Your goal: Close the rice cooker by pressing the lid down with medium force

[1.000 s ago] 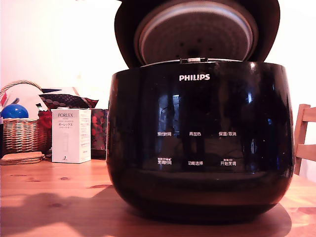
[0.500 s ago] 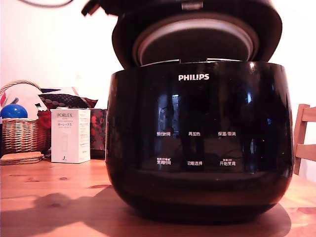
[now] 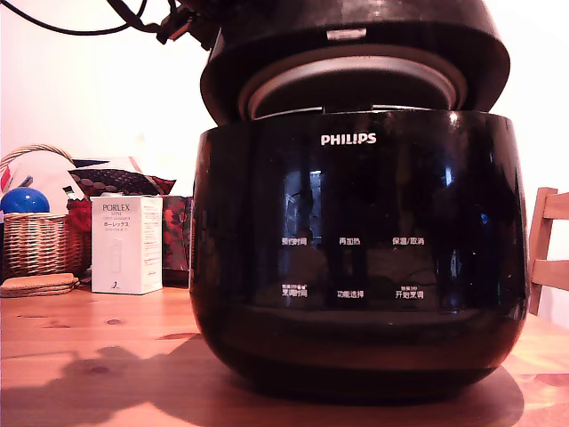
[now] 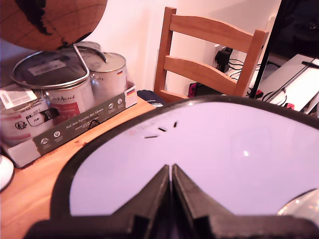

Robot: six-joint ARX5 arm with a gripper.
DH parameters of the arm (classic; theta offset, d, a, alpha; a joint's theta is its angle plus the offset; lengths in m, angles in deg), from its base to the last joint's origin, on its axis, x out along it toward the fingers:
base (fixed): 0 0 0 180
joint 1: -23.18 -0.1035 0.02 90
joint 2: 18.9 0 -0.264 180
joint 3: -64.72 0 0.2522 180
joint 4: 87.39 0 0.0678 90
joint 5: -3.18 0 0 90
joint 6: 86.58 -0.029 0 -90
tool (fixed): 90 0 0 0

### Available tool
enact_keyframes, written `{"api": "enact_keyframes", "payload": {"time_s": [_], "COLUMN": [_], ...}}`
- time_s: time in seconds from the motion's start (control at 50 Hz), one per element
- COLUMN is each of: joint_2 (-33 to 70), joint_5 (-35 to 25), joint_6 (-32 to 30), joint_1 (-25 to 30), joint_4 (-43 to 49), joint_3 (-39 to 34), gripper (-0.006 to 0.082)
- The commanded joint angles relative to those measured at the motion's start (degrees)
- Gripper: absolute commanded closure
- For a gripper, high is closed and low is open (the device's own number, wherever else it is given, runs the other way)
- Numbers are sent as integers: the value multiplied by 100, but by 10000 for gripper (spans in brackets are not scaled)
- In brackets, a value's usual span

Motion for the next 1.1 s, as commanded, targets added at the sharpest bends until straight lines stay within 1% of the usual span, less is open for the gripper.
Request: {"api": "enact_keyframes", "payload": {"time_s": [0.0, 0.12, 0.34, 0.5, 0.62, 0.8, 0.92, 1.08], "joint_2": [138, 140, 251, 671, 984, 1158, 1270, 1412], "joint_5": [28, 28, 28, 24, 24, 31, 48, 136], "joint_6": [-81, -79, -79, -81, -81, -90, -389, -380], "joint_1": [33, 33, 35, 48, 170, 348, 391, 400], "joint_4": [7, -127, -136, -175, -221, -417, -846, -1047], "joint_3": [-297, -525, -719, -815, -820, -822, -914, -1113], "gripper": [787, 787, 787, 787, 787, 787, 787, 787]}}
